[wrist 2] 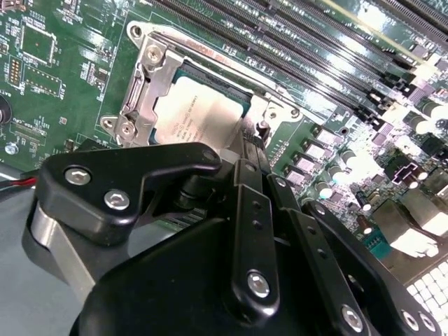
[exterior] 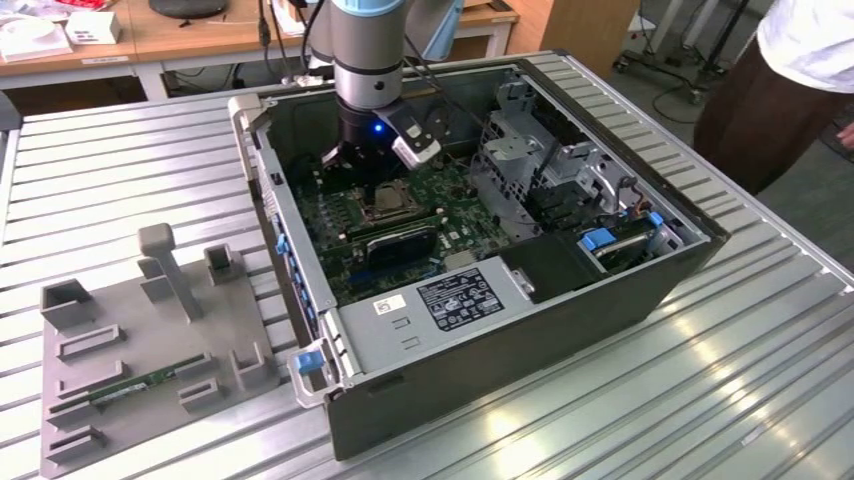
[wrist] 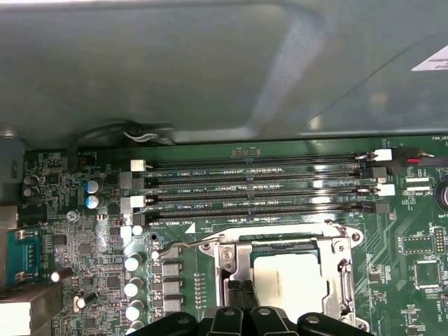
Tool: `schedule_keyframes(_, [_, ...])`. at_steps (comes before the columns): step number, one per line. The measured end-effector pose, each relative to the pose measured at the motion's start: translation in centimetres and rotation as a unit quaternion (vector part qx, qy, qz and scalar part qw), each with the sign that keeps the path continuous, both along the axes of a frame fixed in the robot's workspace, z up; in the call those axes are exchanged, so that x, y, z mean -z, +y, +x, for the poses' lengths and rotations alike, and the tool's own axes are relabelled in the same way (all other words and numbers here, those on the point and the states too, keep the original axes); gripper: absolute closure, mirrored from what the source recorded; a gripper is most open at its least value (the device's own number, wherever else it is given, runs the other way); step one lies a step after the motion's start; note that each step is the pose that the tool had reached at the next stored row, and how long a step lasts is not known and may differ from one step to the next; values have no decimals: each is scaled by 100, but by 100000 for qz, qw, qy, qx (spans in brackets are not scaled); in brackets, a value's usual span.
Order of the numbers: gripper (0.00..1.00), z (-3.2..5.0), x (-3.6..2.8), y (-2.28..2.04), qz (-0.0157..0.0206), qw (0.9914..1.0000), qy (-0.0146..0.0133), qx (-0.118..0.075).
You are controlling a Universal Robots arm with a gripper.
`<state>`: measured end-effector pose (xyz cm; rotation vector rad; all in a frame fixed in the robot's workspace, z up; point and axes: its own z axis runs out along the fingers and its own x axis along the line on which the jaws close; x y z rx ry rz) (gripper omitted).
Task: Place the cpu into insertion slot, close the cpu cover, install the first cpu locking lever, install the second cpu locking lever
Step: 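Close the cpu cover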
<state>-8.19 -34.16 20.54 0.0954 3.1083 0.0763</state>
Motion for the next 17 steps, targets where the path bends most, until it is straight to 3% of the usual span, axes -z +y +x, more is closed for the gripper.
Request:
schedule_keyframes(4, [89, 18, -1, 0, -10, 100000, 16, 3])
schedule_keyframes(17, [89, 245, 0, 0, 2, 100000, 6, 2])
